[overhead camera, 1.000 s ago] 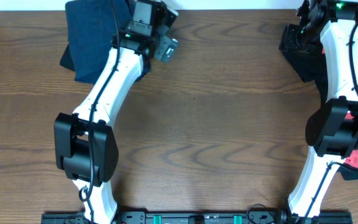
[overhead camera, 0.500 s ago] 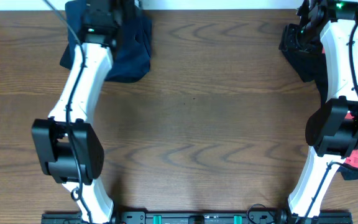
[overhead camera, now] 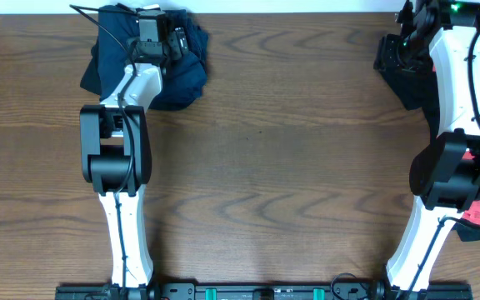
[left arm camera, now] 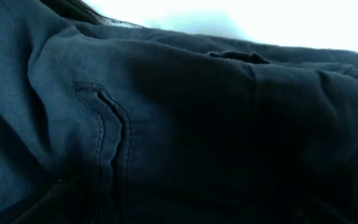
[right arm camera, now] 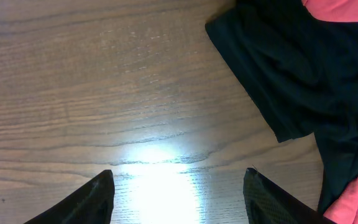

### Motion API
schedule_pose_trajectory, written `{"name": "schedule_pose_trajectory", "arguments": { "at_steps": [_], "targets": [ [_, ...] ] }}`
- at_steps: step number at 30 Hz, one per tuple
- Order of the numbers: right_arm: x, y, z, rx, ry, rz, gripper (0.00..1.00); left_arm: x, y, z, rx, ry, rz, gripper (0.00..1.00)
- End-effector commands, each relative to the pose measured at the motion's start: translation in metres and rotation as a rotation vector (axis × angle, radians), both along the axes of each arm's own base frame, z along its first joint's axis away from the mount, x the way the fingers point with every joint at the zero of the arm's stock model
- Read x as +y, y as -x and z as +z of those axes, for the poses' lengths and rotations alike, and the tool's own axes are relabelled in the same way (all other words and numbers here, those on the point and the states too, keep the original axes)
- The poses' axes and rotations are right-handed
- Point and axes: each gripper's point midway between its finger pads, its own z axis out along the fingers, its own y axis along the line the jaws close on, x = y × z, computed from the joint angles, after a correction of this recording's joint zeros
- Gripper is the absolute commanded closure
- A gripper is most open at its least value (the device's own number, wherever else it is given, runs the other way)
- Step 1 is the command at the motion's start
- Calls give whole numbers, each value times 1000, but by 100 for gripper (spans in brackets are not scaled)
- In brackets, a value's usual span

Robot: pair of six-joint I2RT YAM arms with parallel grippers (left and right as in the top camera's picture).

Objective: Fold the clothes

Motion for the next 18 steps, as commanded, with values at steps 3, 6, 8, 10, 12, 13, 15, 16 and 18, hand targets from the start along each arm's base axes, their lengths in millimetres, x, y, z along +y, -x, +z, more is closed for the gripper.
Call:
{"name": "schedule_pose_trajectory", "arguments": {
  "at_steps": [3, 6, 8, 10, 12, 13, 15, 16, 18],
  "targets": [
    [5, -4, 5, -24, 3, 27, 34, -32, 7, -38, 64, 86, -65, 2],
    [7, -9, 8, -49, 13, 65, 27, -41, 3, 1, 1, 90, -85, 2],
    [8, -12, 15, -68, 22, 91, 24, -46, 6, 35, -25, 92, -96, 2],
    [10, -14, 27, -92, 31, 112, 23, -51, 15, 73, -46, 94, -106, 2],
    [10, -15, 43, -125, 35, 112, 22, -55, 24, 115, -88, 96, -116, 2],
    [10, -15, 56, -154, 38, 112, 22, -56, 30, 138, -114, 98, -120, 2],
    [15, -12, 82, -208, 24, 122, 20, -56, 41, 182, -174, 102, -124, 2],
    [19, -10, 95, -238, 11, 129, 20, -55, 46, 200, -201, 103, -125, 2],
    [28, -2, 124, -303, -14, 150, 19, -54, 56, 234, -258, 107, -128, 2]
  ]
}}
